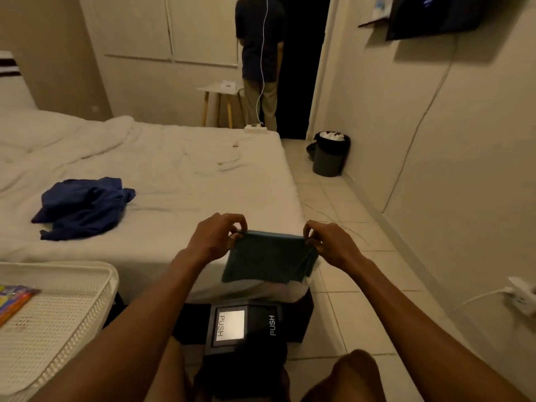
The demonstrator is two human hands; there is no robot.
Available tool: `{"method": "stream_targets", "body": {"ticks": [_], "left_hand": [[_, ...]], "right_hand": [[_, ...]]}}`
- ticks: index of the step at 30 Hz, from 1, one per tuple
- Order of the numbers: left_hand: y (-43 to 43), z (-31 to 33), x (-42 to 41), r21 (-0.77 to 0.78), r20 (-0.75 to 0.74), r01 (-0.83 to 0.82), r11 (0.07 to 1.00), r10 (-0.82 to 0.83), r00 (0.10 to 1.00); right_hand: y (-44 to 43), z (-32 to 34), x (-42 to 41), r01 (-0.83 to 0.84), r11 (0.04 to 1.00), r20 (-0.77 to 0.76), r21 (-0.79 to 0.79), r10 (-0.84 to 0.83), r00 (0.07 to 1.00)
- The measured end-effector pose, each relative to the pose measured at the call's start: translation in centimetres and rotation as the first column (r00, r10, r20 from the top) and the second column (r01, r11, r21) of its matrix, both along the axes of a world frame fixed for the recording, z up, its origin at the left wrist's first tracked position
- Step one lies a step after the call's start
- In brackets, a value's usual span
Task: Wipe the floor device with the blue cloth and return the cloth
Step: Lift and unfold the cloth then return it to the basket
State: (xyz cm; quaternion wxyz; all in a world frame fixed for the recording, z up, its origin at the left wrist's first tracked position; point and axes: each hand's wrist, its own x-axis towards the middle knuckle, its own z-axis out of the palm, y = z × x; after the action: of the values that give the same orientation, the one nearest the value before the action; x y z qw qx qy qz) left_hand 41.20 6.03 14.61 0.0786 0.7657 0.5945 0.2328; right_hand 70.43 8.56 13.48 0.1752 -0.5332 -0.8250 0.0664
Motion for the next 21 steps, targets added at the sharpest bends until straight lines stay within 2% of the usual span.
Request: {"method": "stream_targets", "body": {"ticks": [4,14,21], "left_hand": [[-0.6,6.4,-1.0,0.072,-0.091,0.026,0.997,-0.020,0.996],[-3.5,17.7,-3.6,0.155,-0.067,0.010,0.988,0.000,0.998],[-4.9,21.2,-4.2,0.076,-0.008,0.024,0.997,-0.024,1.000]], "right_hand": [[-0.5,4.7,-0.4,-0.006,1.000,-0.032,0.006,0.006,0.999],[-2.8,15.5,-2.7,-0.138,0.987,0.009,0.078,0.138,0.990],[-3.3,19.3,-4.0,-0.139,0.984,0.089,0.110,0.129,0.988]]}}
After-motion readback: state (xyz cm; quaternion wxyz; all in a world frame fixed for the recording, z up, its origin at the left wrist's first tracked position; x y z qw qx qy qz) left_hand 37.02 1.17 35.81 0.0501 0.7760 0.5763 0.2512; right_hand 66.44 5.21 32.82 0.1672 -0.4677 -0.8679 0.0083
